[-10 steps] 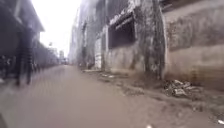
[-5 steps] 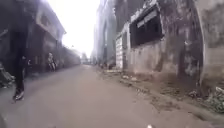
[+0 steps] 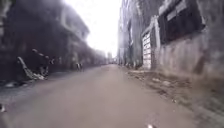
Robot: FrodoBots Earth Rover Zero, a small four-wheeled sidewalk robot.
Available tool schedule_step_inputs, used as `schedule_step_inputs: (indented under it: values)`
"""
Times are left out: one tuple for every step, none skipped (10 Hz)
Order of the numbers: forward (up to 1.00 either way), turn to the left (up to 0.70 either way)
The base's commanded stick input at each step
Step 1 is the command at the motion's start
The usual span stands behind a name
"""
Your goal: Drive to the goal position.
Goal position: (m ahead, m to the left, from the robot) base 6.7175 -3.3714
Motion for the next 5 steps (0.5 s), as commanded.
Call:
schedule_step_inputs:
  values:
    - [1.00,0.00]
    - [1.00,0.00]
    - [1.00,0.00]
    - [1.00,0.00]
    - [1.00,-0.12]
